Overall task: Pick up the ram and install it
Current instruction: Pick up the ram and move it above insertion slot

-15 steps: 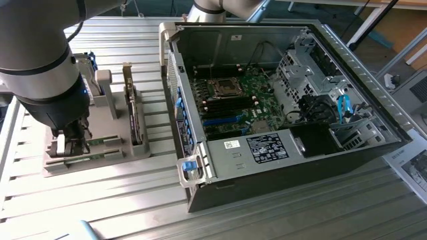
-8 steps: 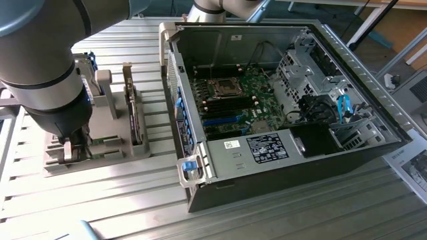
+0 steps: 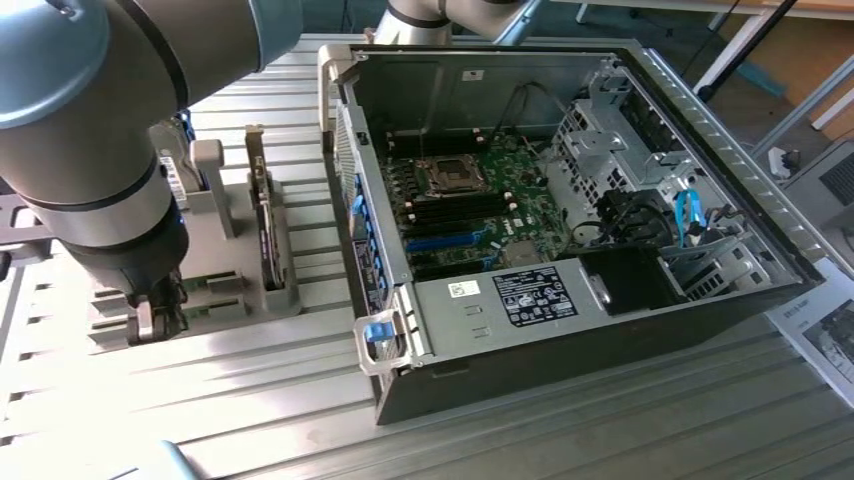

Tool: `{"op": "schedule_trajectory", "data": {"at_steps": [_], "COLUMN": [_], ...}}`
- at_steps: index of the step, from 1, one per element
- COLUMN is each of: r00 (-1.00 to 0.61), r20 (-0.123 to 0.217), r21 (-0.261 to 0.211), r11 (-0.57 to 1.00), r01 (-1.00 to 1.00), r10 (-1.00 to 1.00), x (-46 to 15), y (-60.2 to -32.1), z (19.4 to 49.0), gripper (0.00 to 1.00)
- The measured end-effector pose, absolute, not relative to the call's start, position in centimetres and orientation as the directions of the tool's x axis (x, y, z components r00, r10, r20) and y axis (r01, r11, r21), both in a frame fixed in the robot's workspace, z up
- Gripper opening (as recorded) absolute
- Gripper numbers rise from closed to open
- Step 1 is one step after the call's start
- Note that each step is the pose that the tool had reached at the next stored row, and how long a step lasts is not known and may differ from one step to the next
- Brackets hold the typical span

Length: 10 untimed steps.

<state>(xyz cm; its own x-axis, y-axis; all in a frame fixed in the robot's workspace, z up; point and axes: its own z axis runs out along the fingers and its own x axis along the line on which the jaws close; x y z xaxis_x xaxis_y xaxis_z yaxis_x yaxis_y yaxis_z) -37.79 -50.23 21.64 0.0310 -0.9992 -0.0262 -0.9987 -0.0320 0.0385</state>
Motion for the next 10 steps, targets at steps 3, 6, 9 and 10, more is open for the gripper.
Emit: {"op": "schedule_trajectory", "data": {"at_steps": [3,6,9,10], "r00": [0.033,0.034,0.034,0.034], "r20": [-0.026,-0.026,-0.026,-0.026], "r21": [0.039,0.039,0.039,0.039], "r11": [-0.034,-0.035,-0.035,-0.035], "r01": [-0.999,-0.999,-0.999,-0.999], "r10": [-0.999,-0.999,-0.999,-0.999], "x": [-37.85,-37.98,-38.09,-38.1], "y": [-50.32,-50.28,-50.05,-50.05], "z": [21.05,20.58,20.48,20.49], "gripper": [0.36,0.36,0.36,0.36]}}
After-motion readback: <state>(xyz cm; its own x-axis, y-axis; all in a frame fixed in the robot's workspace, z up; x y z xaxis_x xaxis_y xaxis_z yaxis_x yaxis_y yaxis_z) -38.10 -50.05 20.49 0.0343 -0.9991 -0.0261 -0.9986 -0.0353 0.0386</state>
